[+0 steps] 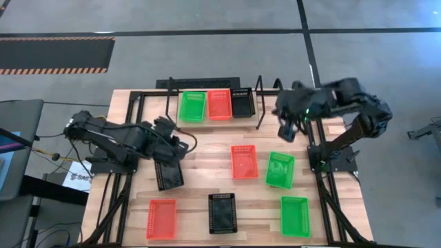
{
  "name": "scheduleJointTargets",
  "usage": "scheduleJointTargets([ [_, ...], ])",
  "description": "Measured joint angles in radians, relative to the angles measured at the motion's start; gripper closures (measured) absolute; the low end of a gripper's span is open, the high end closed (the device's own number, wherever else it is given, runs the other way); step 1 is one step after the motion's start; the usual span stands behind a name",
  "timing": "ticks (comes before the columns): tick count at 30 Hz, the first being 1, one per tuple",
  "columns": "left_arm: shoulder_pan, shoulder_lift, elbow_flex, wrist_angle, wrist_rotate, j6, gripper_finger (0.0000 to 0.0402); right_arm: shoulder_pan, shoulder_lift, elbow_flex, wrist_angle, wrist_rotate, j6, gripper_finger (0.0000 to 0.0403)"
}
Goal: Stack baskets on shelf by color
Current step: Stack the top orange bin on top of the orange bin on the shelf
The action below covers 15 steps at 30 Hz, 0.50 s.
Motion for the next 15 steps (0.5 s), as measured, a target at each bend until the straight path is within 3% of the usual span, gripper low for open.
scheduleJointTargets([
  [7,0.021,0.001,-0.164,0.054,0.05,0.014,0.0269,0.15,-0.11,-0.259,-0.001,0.009,0.462,0.0402],
  [15,0.051,0.001,-0.234,0.133,0.124,0.247,0.0269,0.351,-0.117,-0.519,0.0,0.091,1.172,0.0402],
])
